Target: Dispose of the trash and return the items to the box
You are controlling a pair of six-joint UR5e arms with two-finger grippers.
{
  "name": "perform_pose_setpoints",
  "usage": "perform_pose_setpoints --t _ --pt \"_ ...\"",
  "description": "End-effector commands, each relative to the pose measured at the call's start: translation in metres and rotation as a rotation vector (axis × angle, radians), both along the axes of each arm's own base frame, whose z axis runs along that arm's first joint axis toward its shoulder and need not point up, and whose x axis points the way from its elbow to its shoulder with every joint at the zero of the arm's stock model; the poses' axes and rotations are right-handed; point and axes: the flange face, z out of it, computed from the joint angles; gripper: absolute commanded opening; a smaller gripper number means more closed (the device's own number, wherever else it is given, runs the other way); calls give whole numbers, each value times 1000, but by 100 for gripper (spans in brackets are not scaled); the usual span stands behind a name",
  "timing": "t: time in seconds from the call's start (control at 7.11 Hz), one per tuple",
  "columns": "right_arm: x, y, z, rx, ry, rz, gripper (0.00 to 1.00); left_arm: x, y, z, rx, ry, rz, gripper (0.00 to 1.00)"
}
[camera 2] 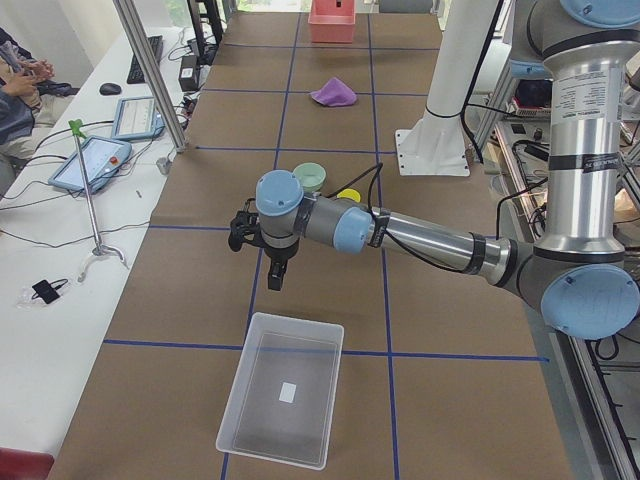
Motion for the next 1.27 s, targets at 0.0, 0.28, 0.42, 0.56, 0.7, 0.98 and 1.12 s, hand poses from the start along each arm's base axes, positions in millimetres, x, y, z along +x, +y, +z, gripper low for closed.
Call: perform_pose_setpoints --t 0.0,0.28,0.42,0.56,0.7,0.98,1.12 --pt "-3 1 -1 -8 -33 -2 100 63 -2 -24 -59 37 -14 98" --pt "-11 -3 -11 -19 -65 8 100 140 8 -41 -110 54 -43 98" --pt "-34 -17 -36 -67 -76 52 100 153 15 -51 -92 52 -22 98" --pt "-64 -28 -55 -93 -87 89 100 182 31 -70 -84 30 -31 98" --pt "-101 -32 -67 -103 -88 115 100 226 59 -98 -127 33 -40 97" --pt "-147 -31 -83 -108 -104 119 100 285 98 -119 -168 29 -18 97" --pt "-150 -30 -82 -107 -101 113 100 313 116 -119 -146 -3 -16 97"
